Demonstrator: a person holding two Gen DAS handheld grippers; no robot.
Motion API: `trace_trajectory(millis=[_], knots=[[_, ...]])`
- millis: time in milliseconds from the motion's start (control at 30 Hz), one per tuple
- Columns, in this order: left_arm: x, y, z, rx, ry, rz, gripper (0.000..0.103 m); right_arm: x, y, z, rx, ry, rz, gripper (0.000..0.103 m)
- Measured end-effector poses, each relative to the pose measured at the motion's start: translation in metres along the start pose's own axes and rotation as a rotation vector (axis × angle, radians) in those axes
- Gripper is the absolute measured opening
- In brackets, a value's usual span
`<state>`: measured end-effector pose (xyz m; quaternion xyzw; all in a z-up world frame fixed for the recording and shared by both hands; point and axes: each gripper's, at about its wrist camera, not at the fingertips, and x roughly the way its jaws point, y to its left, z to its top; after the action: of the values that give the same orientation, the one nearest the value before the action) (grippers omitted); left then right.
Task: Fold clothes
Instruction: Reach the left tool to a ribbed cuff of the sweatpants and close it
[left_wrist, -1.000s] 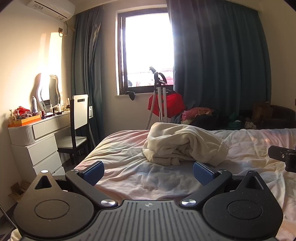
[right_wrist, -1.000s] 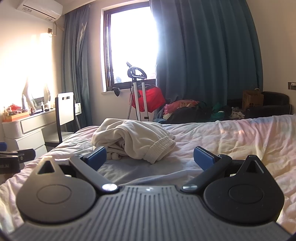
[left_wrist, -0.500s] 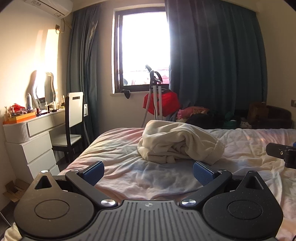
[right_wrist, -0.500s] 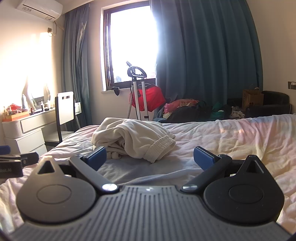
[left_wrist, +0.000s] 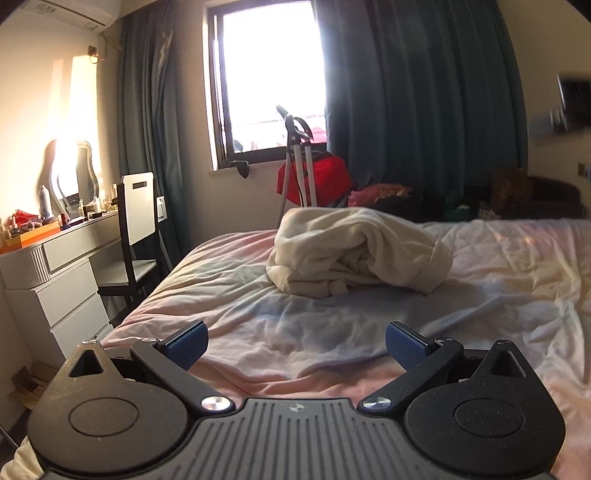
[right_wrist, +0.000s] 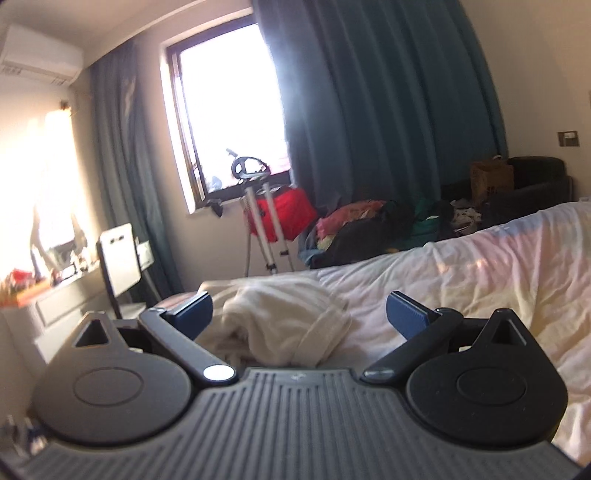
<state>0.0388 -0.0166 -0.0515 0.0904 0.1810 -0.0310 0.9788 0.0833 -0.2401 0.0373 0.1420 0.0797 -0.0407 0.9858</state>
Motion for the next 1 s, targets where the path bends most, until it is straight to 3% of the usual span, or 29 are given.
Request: trace_trajectory(millis=[133,367,600,767,867,1000], knots=[[0.032,-0.023,0.000,0.077,0.035,-0.005,0.103,-0.002,-0.018,-0.005,0.015,-0.058,-0.055,0.102],[0.108,-0.094,0.009,0.257,0.050,-0.040,0.103,0.010,-0.059,-0.031,0.067,-0.011,-0.144,0.102],[0.195,-0.188,0.045,0.451,-0.064,-0.040,0.103,0.033,-0.106,-0.039,0.217,-0.034,-0.266,0.102],[0.248,-0.240,0.062,0.578,-0.083,-0.013,0.103,0.056,-0.145,-0.049,0.385,-0.016,-0.363,0.102],[0.281,-0.267,0.059,0.680,-0.068,0.044,0.103,0.065,-0.156,-0.057,0.451,0.007,-0.364,0.102],[0.320,-0.288,0.058,0.731,-0.037,0.117,0.103,0.068,-0.158,-0.062,0.470,0.013,-0.352,0.102]])
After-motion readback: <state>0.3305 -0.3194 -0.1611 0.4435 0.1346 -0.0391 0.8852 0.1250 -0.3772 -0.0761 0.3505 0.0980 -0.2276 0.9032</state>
